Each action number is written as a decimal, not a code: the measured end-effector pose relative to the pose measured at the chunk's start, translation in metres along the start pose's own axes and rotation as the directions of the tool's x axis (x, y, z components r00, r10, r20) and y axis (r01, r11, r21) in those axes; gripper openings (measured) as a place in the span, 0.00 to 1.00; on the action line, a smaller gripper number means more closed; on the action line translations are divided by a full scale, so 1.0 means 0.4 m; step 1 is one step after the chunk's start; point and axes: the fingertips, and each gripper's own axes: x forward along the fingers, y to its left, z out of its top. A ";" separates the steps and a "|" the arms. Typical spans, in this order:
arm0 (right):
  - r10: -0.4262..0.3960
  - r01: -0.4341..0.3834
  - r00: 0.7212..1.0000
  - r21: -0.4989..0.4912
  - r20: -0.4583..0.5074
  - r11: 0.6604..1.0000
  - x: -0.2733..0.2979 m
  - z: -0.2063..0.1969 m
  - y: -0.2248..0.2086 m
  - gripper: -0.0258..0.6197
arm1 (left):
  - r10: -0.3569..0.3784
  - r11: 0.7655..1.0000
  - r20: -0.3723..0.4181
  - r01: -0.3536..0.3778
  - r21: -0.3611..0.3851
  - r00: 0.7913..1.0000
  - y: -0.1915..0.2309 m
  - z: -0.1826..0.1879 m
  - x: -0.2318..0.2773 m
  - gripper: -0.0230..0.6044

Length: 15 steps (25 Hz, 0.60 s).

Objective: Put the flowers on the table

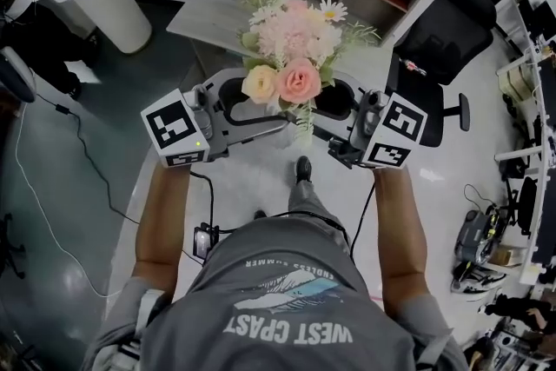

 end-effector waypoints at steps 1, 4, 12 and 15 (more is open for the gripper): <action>0.020 -0.020 1.000 0.002 -0.003 1.000 0.007 -0.015 -0.012 0.44 | 0.021 1.000 -0.001 -0.021 -0.001 1.000 0.010 -0.018 -0.004 0.47; 0.089 -0.089 0.996 0.003 -0.015 0.996 0.031 -0.076 -0.064 0.44 | 0.089 0.996 -0.006 -0.089 0.005 0.996 0.052 -0.088 -0.014 0.47; 0.235 -0.234 0.970 0.021 -0.063 0.972 0.040 -0.121 -0.113 0.44 | 0.242 0.970 -0.012 -0.242 0.000 0.970 0.088 -0.144 -0.005 0.47; 0.261 -0.260 0.962 0.019 -0.084 0.965 0.039 -0.123 -0.121 0.44 | 0.273 0.962 -0.003 -0.273 0.005 0.962 0.094 -0.147 -0.001 0.47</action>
